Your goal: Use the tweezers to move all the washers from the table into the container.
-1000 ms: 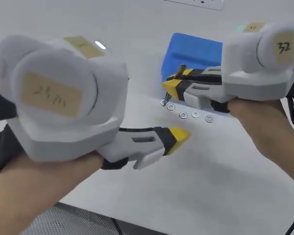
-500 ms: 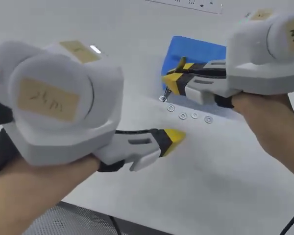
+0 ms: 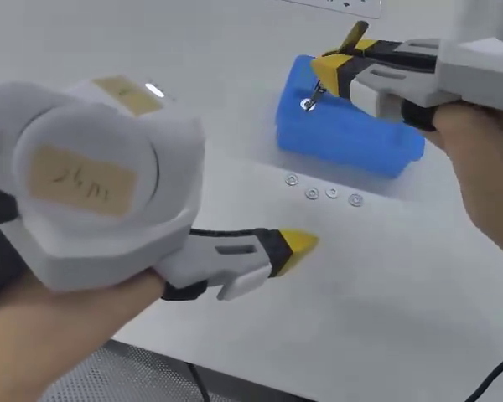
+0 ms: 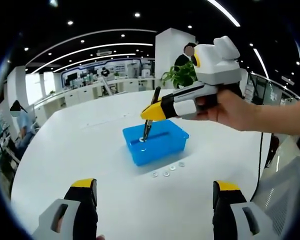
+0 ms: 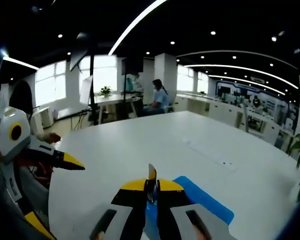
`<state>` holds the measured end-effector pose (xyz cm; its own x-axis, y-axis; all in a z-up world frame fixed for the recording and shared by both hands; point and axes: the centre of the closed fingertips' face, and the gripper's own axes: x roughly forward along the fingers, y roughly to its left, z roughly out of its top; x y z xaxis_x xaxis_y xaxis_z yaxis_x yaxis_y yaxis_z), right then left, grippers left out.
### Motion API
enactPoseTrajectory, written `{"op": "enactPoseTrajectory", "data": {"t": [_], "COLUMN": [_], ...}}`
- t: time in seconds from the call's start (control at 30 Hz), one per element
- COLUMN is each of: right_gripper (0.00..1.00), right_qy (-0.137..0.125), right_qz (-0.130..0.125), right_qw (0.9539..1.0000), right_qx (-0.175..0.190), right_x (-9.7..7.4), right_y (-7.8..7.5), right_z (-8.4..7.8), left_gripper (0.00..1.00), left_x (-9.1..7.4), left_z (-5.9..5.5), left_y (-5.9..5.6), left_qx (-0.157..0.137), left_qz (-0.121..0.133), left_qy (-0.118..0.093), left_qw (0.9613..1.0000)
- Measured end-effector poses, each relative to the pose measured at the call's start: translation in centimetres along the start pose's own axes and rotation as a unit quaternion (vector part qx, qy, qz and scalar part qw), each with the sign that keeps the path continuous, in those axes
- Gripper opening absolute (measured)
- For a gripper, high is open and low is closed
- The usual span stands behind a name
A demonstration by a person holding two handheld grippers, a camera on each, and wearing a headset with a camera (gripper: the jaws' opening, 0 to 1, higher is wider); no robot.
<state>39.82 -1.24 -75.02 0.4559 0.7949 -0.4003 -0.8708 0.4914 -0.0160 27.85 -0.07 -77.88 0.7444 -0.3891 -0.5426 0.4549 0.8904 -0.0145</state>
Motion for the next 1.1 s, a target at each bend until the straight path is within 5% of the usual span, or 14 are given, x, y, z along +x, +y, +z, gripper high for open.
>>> {"op": "enactPoseTrajectory", "data": {"t": [0.3,0.67,1.0,1.1], "right_gripper": [0.03,0.03,0.04,0.04], "right_qy": [0.013,0.028,0.029,0.015], "right_qz": [-0.003,0.0,0.007,0.004], "right_qw": [0.999,0.9981,0.9974,0.9985], "right_qx": [0.042,0.056,0.065,0.053], "right_x": [3.1,4.6,4.3,3.4], "right_y": [-1.4,-2.5,-1.9,-1.7], "right_z": [-2.3,-4.2,-4.5,-3.3], "left_gripper": [0.99,0.99,0.98,0.97], "left_x": [0.0,-0.2,0.7,0.4], "left_z": [-0.4,-0.5,-0.4,-0.3], "left_y": [-0.2,0.1,0.8,0.9], "left_qx": [-0.015,-0.022,-0.028,-0.025], "left_qz": [0.006,0.009,0.018,0.02], "left_qy": [0.007,0.008,0.01,0.009], "left_qw": [0.9998,0.9997,0.9994,0.9994]}}
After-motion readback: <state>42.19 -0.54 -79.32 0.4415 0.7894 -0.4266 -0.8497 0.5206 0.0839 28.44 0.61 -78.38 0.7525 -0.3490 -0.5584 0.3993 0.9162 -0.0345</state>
